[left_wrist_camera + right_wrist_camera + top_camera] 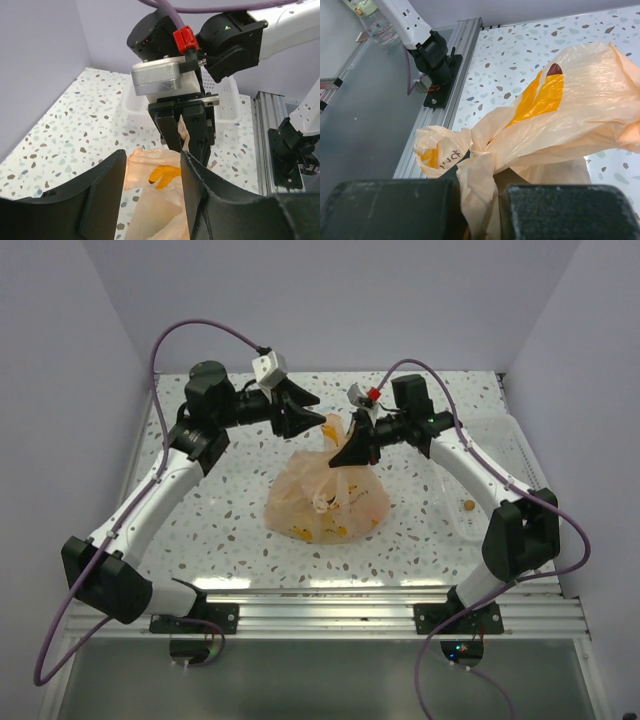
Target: Place the fake fruits into the plastic bag and tie a complex knot
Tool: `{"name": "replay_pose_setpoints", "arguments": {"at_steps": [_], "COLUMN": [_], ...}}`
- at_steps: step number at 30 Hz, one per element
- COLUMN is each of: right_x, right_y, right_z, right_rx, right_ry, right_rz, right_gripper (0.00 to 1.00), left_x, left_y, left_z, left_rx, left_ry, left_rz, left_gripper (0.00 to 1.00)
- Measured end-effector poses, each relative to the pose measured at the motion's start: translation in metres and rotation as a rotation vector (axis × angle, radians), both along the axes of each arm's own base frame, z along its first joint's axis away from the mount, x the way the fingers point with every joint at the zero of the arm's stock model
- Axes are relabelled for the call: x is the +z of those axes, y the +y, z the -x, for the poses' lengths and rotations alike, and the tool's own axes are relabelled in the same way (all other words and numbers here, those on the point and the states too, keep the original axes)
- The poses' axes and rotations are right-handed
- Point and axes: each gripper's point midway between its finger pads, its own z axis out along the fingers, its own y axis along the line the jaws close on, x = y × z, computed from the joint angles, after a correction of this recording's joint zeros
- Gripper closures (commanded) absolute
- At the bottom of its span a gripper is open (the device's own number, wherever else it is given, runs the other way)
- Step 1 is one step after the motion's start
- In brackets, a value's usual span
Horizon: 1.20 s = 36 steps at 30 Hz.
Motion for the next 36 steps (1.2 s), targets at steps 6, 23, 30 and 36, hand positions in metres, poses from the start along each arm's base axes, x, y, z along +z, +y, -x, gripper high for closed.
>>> {"name": "replay_pose_setpoints", "arguments": {"at_steps": [6, 23, 30, 36], "right_x": [0.001, -0.01, -0.008, -0.014], "right_y": [-0.001, -0.008, -0.005, -0.003], "right_z": [0.001, 0.006, -0.013, -0.029], "right_rx": [0.01, 0.024, -0.042, -0.124], "right_ry": [-0.041, -0.125, -0.101, -0.062], "right_rz": [-0.002, 0.034, 0.039, 0.064], "right_gripper": [0.99, 0.96, 0.94, 0.96], "left_x": [-0.021, -0.042, -0.028, -0.057], "left_y": [-0.003, -0.02, -0.004, -0.007], "left_z": [-0.01, -0.001, 0.035, 0.051], "left_rx": [0.011, -0.185, -0.241, -0.277], "left_ry": [0.092, 0.244, 0.074, -0.023], "left_rz": [-0.037, -0.033, -0.082, -0.2], "left_gripper": [0.3, 1.0, 1.0, 1.0]}}
